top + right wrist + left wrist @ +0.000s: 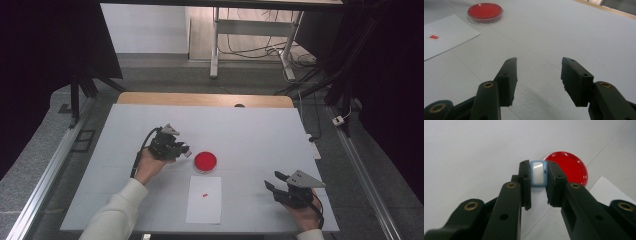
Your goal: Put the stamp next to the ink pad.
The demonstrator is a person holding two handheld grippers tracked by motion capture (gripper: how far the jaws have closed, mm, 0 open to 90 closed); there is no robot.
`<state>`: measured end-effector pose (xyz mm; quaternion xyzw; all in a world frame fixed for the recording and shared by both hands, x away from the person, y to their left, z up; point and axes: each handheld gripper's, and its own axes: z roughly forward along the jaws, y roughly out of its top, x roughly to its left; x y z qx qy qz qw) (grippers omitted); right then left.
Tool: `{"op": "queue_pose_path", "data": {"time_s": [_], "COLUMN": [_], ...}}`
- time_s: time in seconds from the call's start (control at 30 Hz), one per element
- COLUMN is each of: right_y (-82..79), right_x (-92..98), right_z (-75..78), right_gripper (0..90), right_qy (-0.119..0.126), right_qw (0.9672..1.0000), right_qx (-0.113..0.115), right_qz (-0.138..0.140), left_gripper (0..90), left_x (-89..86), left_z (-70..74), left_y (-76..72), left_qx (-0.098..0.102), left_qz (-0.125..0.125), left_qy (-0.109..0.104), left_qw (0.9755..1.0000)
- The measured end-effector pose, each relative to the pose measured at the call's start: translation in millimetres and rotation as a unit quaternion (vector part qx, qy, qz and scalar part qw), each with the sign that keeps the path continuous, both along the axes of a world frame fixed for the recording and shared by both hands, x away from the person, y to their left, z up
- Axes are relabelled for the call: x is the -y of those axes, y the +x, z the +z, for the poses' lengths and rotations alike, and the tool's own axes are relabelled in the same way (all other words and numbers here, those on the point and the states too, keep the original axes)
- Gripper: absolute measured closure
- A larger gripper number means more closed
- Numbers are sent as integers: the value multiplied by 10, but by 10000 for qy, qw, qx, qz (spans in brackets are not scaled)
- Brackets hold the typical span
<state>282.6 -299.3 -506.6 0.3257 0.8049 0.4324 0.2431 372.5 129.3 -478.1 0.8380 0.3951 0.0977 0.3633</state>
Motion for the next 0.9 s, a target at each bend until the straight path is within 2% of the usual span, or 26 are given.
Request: {"op": "queue_pose_path", "data": {"time_s": [0.47, 0.9], "right_y": [11, 20], "right_x": [-3, -4], "right_z": [-23, -29], "right_gripper": [458, 455], "right_qy": [40, 14], "right_qw": [10000, 10000], "right_qx": [-2, -37], "right_qz": [-31, -52], "left_gripper": [751, 745], "left_x": [104, 138], "left_z": [-132, -155], "left_y": [87, 110], "left_qx": [-242, -284], "left_qz": [-82, -89], "left_qy": [362, 396], "left_qw": [9990, 9988]}}
